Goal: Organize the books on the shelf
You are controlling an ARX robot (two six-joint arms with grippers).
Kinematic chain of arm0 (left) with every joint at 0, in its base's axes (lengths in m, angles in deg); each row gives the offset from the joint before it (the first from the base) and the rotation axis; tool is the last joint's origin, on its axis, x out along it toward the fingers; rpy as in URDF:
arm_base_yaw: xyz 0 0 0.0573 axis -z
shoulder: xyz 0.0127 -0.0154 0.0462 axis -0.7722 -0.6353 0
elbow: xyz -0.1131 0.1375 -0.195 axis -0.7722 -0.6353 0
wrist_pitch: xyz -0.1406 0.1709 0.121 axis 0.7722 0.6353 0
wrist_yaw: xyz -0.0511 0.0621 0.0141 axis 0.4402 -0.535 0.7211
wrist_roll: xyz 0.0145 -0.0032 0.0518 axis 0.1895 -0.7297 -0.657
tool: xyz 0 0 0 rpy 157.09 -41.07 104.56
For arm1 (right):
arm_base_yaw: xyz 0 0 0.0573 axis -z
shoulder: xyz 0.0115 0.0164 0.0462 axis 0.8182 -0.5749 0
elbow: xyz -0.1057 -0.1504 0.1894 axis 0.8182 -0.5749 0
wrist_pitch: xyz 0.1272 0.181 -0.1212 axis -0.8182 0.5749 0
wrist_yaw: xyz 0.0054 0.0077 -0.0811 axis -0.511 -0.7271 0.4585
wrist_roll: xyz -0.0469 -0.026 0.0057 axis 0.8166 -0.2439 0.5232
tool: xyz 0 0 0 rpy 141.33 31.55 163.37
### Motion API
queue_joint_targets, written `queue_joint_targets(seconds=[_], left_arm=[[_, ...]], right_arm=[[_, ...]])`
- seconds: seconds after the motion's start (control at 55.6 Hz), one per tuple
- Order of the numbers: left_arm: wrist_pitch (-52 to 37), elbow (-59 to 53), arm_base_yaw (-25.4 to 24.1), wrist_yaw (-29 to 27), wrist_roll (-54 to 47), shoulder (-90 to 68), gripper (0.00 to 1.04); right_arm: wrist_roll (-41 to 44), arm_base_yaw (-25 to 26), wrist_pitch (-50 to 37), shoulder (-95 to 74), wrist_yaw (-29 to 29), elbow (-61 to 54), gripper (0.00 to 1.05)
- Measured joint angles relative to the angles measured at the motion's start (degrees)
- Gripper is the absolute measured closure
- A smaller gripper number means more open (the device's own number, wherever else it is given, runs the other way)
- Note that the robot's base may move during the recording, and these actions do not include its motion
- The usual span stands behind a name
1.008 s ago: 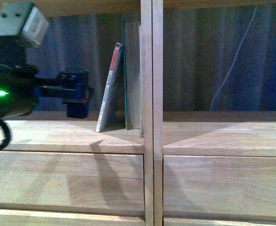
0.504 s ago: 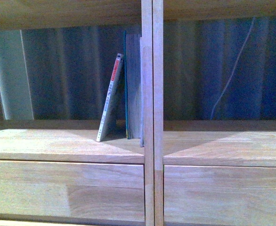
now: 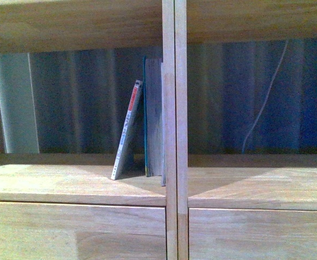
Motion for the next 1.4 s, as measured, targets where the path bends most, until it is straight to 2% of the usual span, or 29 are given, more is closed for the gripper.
queue_joint_targets(seconds=[0.216, 0.306, 0.378, 0.45, 0.936, 1.134, 1.224, 1.331, 1.403], left_arm=[[8.9, 0.2, 5.6, -5.6, 0.1, 8.5, 1.02], [12.1, 0.7, 7.3, -7.6, 0.3, 10.5, 1.02], [20.7, 0.7, 12.0, -13.8, 0.4, 16.1, 1.02], [23.0, 0.8, 14.7, -14.2, 0.4, 19.6, 1.02], [23.4, 0.8, 15.2, -15.0, 0.5, 20.2, 1.02], [23.4, 0.8, 15.2, -15.0, 0.5, 20.2, 0.52], [23.4, 0.8, 15.2, -15.0, 0.5, 20.2, 0.36], [23.4, 0.8, 15.2, -15.0, 0.5, 20.2, 0.14], [23.4, 0.8, 15.2, -15.0, 0.4, 20.2, 0.06]], right_arm=[[0.0, 0.0, 0.0, 0.0, 0.0, 0.0, 0.07], [0.0, 0.0, 0.0, 0.0, 0.0, 0.0, 0.07], [0.0, 0.0, 0.0, 0.0, 0.1, 0.0, 0.07], [0.0, 0.0, 0.0, 0.0, 0.0, 0.0, 0.07], [0.0, 0.0, 0.0, 0.0, 0.0, 0.0, 0.07], [0.0, 0.0, 0.0, 0.0, 0.0, 0.0, 0.07], [0.0, 0.0, 0.0, 0.0, 0.0, 0.0, 0.07], [0.0, 0.0, 0.0, 0.0, 0.0, 0.0, 0.07], [0.0, 0.0, 0.0, 0.0, 0.0, 0.0, 0.07]])
